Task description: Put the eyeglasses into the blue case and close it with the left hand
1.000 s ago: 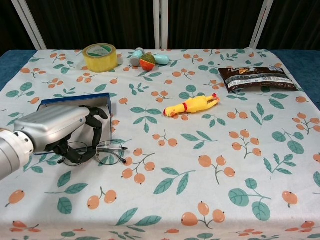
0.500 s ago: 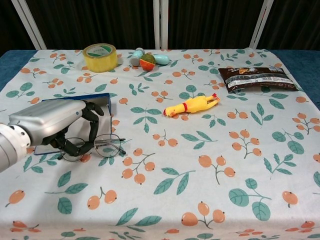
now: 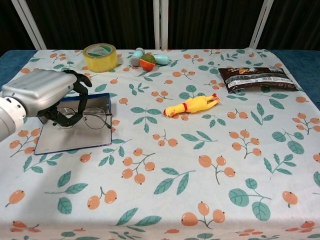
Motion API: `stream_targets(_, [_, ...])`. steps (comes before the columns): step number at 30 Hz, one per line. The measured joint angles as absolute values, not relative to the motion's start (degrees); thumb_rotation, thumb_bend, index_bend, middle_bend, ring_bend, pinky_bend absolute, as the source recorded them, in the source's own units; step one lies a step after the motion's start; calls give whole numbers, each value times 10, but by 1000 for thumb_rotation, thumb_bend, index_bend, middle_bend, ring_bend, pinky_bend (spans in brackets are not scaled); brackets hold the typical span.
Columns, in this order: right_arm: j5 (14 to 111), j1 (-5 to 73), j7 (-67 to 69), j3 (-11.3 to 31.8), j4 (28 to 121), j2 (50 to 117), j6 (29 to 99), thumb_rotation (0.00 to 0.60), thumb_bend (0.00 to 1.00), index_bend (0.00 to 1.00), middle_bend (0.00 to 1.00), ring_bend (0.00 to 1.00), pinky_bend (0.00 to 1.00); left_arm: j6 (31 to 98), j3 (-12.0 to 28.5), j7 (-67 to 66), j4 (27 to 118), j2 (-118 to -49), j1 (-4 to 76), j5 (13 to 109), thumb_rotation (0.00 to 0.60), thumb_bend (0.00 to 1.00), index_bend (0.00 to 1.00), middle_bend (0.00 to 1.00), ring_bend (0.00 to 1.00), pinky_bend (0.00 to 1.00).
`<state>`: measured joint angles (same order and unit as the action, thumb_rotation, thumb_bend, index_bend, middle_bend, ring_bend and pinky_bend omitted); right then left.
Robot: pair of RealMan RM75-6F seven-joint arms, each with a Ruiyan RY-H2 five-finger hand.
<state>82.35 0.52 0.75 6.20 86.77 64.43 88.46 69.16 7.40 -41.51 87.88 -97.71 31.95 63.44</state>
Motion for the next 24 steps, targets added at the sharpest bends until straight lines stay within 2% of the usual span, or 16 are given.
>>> stream_targets(8, [820,6,6,63,870,643,880,600,244,0,0,0,0,687,85,-424,827,-995,329,616,600,495,605,125,92,182])
stream_targets(24, [820,9,-1,62,875,643,874,600,246,0,0,0,0,713,116,-495,840,-1016,341,542,600,519,620,119,89,182])
